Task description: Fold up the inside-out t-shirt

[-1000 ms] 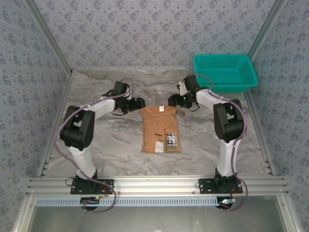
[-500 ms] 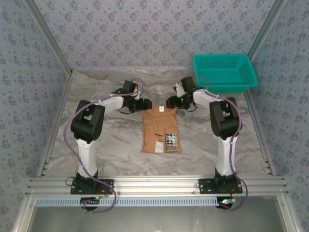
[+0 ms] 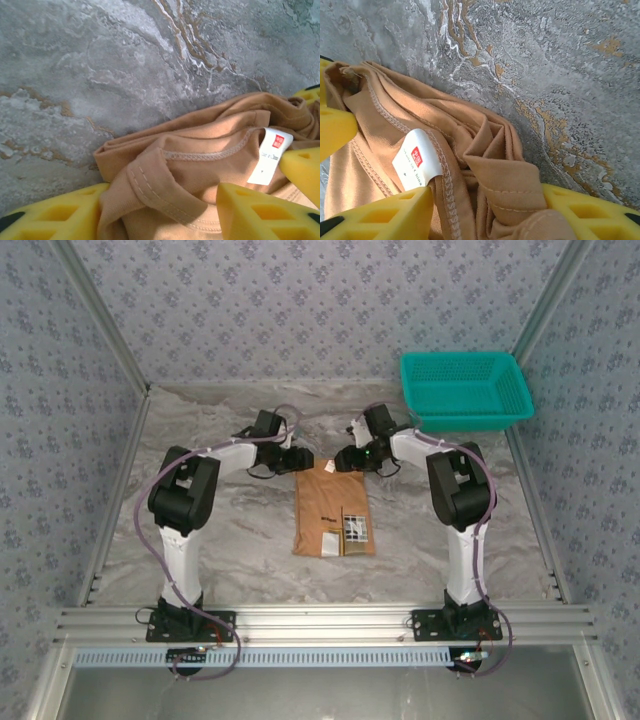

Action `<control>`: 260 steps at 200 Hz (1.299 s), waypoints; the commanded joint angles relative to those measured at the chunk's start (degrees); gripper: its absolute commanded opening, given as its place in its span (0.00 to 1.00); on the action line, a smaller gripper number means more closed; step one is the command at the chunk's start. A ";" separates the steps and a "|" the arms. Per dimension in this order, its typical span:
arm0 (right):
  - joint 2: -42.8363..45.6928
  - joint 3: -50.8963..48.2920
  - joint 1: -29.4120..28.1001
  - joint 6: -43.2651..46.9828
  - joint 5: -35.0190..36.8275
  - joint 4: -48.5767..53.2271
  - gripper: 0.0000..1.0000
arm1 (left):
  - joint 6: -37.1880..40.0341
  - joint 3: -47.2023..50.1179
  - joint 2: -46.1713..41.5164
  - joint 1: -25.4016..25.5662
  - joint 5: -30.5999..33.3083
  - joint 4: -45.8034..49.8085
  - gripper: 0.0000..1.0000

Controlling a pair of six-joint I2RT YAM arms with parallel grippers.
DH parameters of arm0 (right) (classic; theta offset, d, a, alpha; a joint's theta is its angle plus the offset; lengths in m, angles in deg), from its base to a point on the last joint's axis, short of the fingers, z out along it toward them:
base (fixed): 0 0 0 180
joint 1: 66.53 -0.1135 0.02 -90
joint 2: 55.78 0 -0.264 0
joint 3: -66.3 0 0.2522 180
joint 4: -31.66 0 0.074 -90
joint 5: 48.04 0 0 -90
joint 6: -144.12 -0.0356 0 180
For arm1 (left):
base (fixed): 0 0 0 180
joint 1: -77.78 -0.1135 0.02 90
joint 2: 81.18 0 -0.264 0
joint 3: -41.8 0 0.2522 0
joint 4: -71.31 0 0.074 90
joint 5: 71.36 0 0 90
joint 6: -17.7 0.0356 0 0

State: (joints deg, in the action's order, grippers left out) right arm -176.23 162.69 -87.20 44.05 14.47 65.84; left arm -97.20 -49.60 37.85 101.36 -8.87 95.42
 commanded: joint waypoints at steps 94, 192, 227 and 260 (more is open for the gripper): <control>-1.02 -2.73 0.64 -4.15 -7.62 -4.58 0.32 | -0.94 0.97 4.77 0.78 -9.14 -3.77 0.22; 4.96 1.51 2.72 -10.74 -7.45 -12.06 0.00 | -0.33 -10.70 0.48 -3.31 -8.77 1.49 0.00; 8.53 7.46 3.26 -11.27 -5.51 -12.68 0.00 | 1.87 -20.14 -2.81 -4.37 -7.15 6.35 0.00; 14.38 9.70 3.02 -10.08 -4.07 -15.02 0.00 | 4.10 -26.04 -7.28 -4.50 -6.46 10.43 0.00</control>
State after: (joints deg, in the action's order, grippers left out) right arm -168.16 169.68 -84.29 33.76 8.92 53.95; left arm -96.18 -71.02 37.93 96.90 -15.53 101.67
